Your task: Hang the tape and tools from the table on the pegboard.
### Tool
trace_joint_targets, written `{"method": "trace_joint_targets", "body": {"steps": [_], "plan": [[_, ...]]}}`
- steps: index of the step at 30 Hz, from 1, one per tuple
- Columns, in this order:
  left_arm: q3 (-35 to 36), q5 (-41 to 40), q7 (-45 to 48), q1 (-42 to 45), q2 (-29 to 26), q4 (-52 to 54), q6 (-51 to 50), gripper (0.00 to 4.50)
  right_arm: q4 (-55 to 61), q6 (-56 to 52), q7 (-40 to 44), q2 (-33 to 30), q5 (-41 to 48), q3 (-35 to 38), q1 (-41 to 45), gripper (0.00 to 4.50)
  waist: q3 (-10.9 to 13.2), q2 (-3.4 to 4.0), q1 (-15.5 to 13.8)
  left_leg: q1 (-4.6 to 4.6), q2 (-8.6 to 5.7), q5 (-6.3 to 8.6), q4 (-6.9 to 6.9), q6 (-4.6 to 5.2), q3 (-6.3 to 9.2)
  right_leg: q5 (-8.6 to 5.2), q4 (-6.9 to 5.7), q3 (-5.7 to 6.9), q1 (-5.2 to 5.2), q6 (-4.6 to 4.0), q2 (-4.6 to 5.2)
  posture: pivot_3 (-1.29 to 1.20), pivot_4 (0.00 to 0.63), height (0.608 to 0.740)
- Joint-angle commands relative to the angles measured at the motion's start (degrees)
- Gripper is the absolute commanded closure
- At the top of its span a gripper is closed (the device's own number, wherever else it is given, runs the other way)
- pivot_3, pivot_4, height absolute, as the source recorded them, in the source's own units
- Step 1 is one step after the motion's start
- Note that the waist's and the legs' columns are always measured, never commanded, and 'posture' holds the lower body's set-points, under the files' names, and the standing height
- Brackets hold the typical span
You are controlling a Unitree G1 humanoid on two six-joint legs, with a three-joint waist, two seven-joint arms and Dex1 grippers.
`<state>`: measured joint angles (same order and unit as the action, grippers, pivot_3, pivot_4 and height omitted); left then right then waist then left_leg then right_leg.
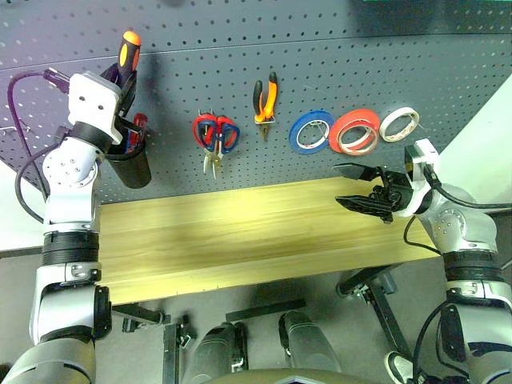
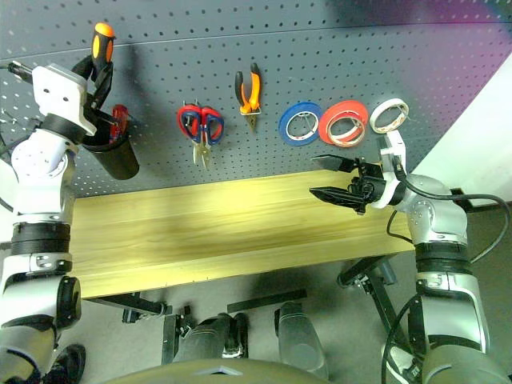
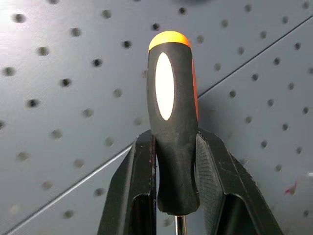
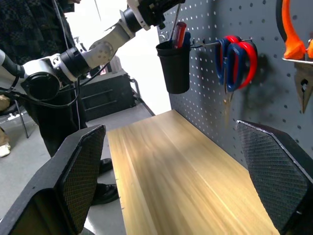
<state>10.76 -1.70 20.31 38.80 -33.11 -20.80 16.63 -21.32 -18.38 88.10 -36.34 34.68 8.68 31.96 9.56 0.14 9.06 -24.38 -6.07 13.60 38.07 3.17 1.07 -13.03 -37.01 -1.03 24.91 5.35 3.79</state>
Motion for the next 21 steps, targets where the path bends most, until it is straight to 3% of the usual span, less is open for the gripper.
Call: {"method": "trace_joint_targets", "body": {"steps": [1,13,21], "plan": [[0.77,-0.20,-1.08,-1.35,0.00,2.59,0.97,3.77,2.19,-0.16,-0.09,-1.35,1.26,2.05,0.13,0.00,0.00,0.00,0.75,0.00,0.00,0.00,0.00,0.01,0.00,0.00,0.00,-0.01,0.00,0.00,0.00,-0.29,0.154,0.740],[3.42,-1.01,-4.09,-8.75,-0.52,11.65,-2.04,3.77,0.73,0.07,0.21,-1.21,0.86,2.01,0.88,0.00,0.01,0.01,1.60,0.01,0.01,0.00,-0.01,0.01,0.00,0.00,-0.04,-0.03,0.02,0.00,0.00,-0.27,0.156,0.740],[4.20,-0.60,-5.04,-8.24,-1.36,12.56,-2.82,3.77,-1.02,0.81,0.51,-0.77,0.34,1.69,2.31,0.00,0.01,0.01,1.25,0.01,0.01,0.01,-0.01,0.01,0.00,-0.01,-0.03,-0.03,0.01,0.00,0.00,-0.26,0.148,0.740]]}}
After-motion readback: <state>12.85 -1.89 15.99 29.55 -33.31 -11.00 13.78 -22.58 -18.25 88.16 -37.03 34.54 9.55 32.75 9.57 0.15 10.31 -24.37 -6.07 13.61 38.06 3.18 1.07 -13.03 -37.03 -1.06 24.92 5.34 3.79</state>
